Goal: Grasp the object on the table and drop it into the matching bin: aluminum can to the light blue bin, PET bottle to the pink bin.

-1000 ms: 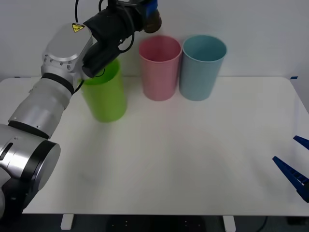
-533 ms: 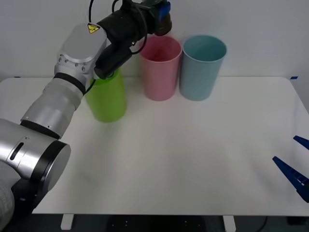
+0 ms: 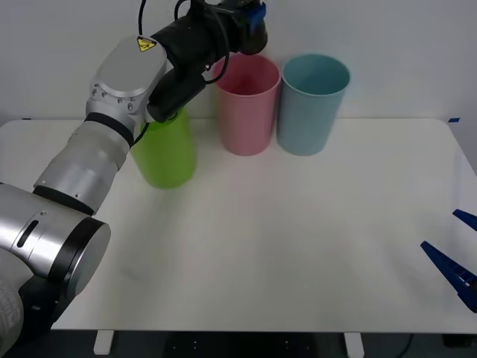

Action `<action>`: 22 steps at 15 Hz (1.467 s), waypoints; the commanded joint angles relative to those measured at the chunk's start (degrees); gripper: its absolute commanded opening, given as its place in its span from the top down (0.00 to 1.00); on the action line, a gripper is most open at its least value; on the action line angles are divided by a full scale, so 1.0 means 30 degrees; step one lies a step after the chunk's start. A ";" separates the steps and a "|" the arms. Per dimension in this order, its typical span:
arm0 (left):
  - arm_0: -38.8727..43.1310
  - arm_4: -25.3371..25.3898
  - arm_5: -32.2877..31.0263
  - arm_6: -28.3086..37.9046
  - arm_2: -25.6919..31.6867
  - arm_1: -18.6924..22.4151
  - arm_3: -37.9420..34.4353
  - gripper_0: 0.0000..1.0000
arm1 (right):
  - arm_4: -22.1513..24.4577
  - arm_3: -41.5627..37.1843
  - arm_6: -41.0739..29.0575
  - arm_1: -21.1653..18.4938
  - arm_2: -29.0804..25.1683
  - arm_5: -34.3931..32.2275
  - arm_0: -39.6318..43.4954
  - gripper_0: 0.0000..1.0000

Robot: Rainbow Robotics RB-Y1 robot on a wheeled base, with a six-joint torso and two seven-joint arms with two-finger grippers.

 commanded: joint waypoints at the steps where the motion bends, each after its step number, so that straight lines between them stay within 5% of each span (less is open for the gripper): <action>1: 0.0030 0.0136 0.0073 0.0050 0.0020 0.0001 -0.0002 0.00 | 0.0000 0.0001 0.0000 0.0001 0.0000 0.0000 0.0000 0.00; 7: 0.0147 0.0927 -0.0220 -0.0009 0.0020 0.0264 -0.0002 0.00 | 0.0000 0.0001 0.0000 0.0001 0.0000 0.0000 0.0000 0.00; 15: 0.1319 0.6288 -0.3032 -0.0917 0.0020 0.2461 -0.0207 0.00 | 0.0000 0.0001 0.0000 0.0001 0.0000 0.0000 0.0000 0.00; 22: 0.6065 1.0478 -0.3179 -0.1181 -0.0010 0.5333 -0.5745 0.00 | 0.0000 0.0001 0.0000 0.0001 0.0000 0.0000 0.0000 0.00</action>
